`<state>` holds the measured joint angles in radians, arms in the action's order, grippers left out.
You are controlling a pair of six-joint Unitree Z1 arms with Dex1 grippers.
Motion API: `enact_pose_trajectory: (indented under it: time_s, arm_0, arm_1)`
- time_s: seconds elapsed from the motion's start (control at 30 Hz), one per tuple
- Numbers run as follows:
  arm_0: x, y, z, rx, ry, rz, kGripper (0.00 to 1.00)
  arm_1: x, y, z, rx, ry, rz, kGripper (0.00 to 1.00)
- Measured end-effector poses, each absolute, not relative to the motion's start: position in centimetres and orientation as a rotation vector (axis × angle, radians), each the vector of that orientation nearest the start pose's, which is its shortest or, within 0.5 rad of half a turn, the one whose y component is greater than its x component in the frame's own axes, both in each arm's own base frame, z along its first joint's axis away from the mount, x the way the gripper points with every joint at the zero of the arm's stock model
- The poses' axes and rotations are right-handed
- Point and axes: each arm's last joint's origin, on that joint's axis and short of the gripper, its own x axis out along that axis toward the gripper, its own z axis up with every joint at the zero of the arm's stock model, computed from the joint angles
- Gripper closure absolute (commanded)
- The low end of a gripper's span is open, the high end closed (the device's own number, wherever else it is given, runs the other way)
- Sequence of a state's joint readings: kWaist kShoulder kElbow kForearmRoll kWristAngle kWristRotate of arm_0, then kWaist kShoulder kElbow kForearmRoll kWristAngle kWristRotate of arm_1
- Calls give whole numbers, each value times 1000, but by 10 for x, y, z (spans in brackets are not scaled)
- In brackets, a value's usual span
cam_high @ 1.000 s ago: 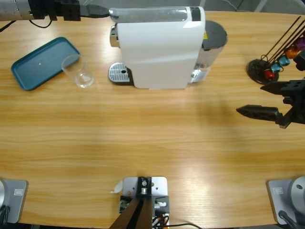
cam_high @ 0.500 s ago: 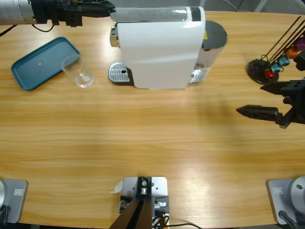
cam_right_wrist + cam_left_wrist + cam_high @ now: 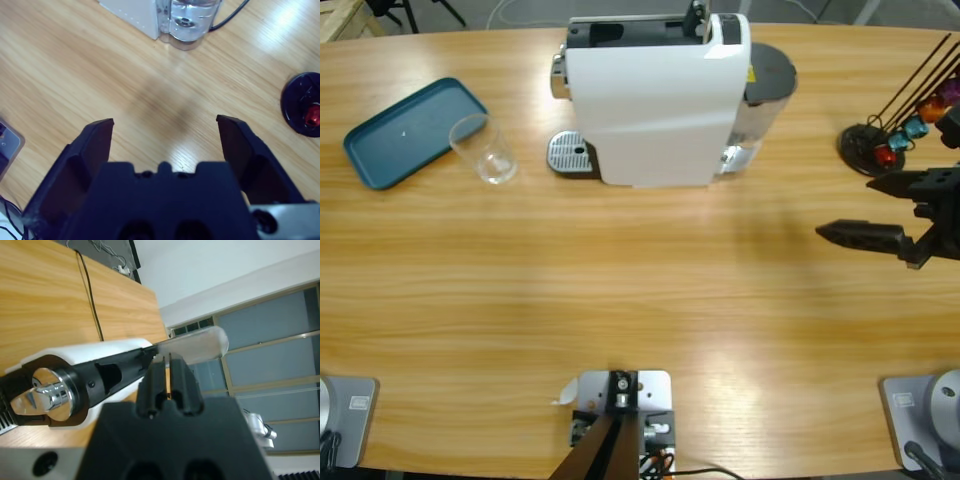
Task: Pour coffee
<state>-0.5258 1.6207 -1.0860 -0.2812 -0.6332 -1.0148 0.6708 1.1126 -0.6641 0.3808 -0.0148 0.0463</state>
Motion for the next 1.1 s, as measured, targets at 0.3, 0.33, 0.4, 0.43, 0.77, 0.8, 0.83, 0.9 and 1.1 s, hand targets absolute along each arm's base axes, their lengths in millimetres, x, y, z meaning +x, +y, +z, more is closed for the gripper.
enact_pose_trajectory:
  time_s: [0.3,0.33,0.4,0.43,0.77,0.8,0.83,0.9,1.1]
  arm_0:
    - [263,-205,416,-471,811,-665,32]
    - [254,-205,421,-381,787,-635,32]
    - [232,-198,433,-224,711,-582,36]
    - [219,-191,438,-171,677,-565,41]
    - [132,-108,378,-8,642,-437,52]
    - [128,-104,372,-3,632,-440,55]
    - [124,-100,368,3,624,-442,55]
    - [120,-96,361,24,599,-455,54]
    - [115,-90,335,131,509,-467,50]
  arm_1:
    - [116,90,286,-230,811,586,142]
    - [116,90,286,-221,813,574,141]
    - [117,89,286,-204,813,529,106]
    - [117,88,286,-196,812,506,92]
    - [113,47,300,-21,755,189,73]
    - [108,41,304,0,721,169,81]
    - [102,35,308,21,686,144,103]
    - [96,27,313,43,634,98,101]
    - [106,25,321,-4,539,17,152]
